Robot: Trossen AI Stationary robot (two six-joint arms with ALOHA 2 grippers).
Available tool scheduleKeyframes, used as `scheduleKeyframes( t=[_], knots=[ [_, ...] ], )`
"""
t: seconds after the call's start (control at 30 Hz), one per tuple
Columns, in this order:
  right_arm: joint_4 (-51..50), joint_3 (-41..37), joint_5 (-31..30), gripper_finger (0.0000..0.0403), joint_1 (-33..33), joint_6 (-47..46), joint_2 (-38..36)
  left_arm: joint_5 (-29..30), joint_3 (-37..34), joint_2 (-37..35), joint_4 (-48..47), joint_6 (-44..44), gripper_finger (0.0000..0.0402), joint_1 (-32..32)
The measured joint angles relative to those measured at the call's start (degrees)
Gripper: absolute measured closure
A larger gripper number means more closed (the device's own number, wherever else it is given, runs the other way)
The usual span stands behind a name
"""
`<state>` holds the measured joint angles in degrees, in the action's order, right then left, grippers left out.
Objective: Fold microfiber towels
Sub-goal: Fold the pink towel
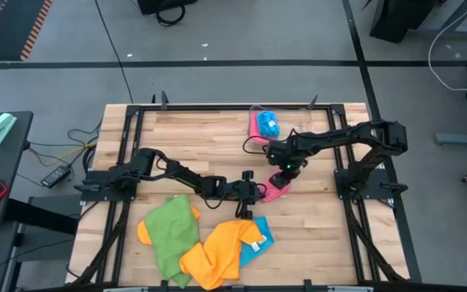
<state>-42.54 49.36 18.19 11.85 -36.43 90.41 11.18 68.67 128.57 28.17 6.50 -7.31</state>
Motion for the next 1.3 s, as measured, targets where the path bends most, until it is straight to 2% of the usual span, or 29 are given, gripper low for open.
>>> scheduleKeyframes(
  t=[0.3,0.5,0.7,0.83,1.03,1.17,1.3],
  knots=[
    [-2.8,0.0,-6.6,0.0290,0.5,-3.2,-3.4,0.0,0.0,0.0,-0.3,0.0,0.0384,0.0],
    [-0.7,-1.5,-6.7,0.0310,0.8,-4.1,-3.0,0.0,0.0,0.0,-0.3,0.0,0.0376,0.0],
    [1.2,-5.9,-7.9,0.0331,1.1,-6.3,-3.8,0.0,0.0,0.0,-0.3,0.0,0.0387,0.0],
    [1.4,-6.5,-8.6,0.0312,1.1,-5.6,-5.4,0.0,0.0,0.0,-0.3,0.0,0.0390,0.0],
    [1.4,-6.5,-13.0,0.0248,1.4,-5.0,-6.6,0.0,0.0,0.0,-0.3,0.0,0.0379,0.0],
    [3.7,-7.3,-13.2,0.0210,1.9,-4.7,-6.3,0.0,0.0,0.0,-0.3,0.0,0.0383,0.0],
    [7.8,-9.6,-12.4,0.0195,2.1,-4.4,-6.3,0.0,0.0,0.0,-0.3,0.0,0.0390,-0.1]
  ],
)
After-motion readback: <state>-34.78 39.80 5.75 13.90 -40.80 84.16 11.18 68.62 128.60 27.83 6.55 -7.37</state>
